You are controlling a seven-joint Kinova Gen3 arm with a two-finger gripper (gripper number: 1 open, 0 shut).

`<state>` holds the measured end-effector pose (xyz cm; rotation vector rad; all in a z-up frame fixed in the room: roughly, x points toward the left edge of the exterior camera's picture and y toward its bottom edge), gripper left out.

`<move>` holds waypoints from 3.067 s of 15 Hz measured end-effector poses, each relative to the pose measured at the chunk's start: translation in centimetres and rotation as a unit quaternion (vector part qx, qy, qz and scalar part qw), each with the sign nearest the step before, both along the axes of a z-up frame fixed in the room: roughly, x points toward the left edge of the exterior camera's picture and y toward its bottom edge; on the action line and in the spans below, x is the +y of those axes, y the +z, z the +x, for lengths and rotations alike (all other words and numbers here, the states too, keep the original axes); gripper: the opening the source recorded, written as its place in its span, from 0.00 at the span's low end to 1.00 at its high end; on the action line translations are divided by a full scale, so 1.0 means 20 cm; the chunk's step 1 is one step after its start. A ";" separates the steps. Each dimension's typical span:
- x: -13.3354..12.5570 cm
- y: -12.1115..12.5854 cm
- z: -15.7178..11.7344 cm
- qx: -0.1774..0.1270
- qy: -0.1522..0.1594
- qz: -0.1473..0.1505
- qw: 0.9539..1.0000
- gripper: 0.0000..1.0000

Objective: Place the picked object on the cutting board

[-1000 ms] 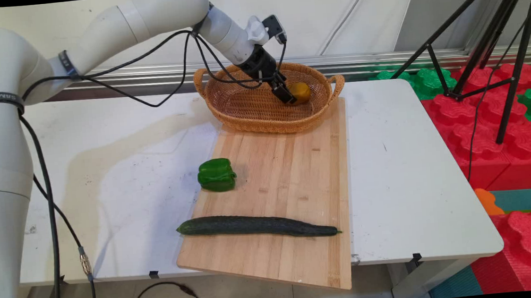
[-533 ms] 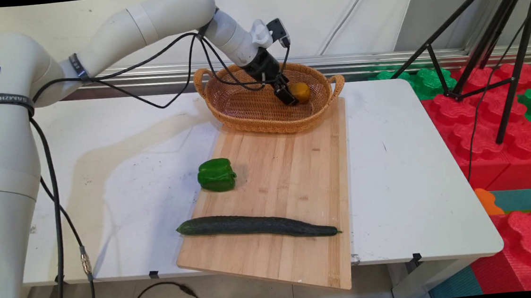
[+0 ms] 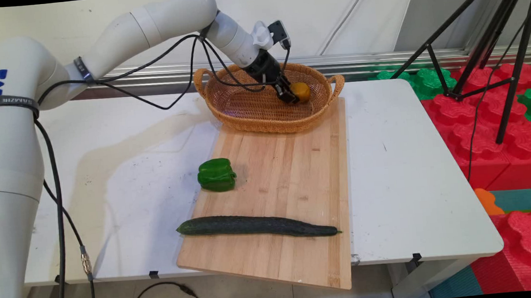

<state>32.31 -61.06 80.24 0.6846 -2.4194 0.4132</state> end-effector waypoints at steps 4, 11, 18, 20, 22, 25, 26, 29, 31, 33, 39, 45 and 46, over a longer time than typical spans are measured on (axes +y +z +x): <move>0.00 0.00 0.02 0.004 0.001 0.000 1.000 0.00; 0.07 0.09 0.08 0.020 0.003 -0.006 1.000 0.00; 0.26 0.25 0.24 0.035 0.002 -0.004 0.999 0.00; 0.33 0.31 0.30 0.042 0.003 -0.002 0.999 0.00; 0.40 0.36 0.35 0.049 0.003 0.001 0.999 0.00; 0.53 0.45 0.41 0.062 -0.002 0.009 0.998 0.00; 0.55 0.47 0.42 0.065 -0.004 0.011 0.998 0.00; 0.70 0.54 0.46 0.074 -0.019 0.025 0.997 0.00; 0.79 0.56 0.46 0.077 -0.033 0.036 0.996 0.00; 0.88 0.57 0.44 0.080 -0.049 0.047 0.994 0.00; 1.10 0.48 0.34 0.075 -0.086 0.076 0.991 0.00; 1.18 0.28 0.16 0.054 -0.097 0.095 0.989 0.00; 1.18 0.24 0.12 0.050 -0.097 0.097 0.989 0.00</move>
